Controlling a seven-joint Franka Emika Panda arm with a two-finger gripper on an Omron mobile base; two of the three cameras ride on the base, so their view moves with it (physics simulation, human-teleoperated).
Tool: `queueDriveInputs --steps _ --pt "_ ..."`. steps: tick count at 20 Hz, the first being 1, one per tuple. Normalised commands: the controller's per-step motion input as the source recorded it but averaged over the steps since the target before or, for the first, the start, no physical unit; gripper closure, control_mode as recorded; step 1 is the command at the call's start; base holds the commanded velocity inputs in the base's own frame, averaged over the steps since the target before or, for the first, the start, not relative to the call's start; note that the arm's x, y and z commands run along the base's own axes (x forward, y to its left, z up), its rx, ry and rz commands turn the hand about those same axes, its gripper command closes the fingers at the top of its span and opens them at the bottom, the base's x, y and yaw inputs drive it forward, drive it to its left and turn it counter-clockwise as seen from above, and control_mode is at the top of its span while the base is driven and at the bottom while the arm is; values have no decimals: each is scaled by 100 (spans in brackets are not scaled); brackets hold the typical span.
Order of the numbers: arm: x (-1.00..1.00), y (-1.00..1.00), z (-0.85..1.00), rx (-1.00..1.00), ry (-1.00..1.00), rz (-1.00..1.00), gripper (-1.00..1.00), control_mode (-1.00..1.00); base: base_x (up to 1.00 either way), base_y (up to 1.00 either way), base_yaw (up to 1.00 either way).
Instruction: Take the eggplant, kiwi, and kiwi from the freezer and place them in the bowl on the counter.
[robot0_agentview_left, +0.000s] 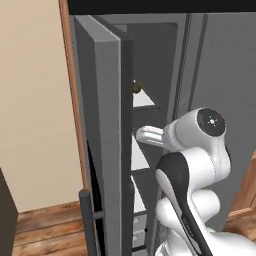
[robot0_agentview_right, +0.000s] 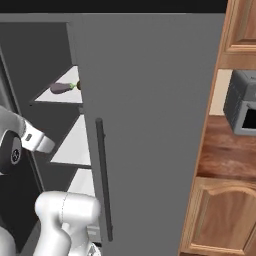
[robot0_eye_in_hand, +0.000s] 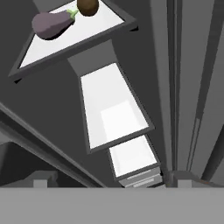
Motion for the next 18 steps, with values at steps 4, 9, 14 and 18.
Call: queueDriveInputs --steps 4,9,14,18 --pt "0 0 0 0 0 0 -100 100 0 -22 0" --pt "0 0 12 0 0 0 -100 -100 3 0 0" --pt "-16 0 98 -4 -18 4 -100 -100 0 0 0" --pt "-34 1 100 -3 -19 5 -100 -100 0 0 0"
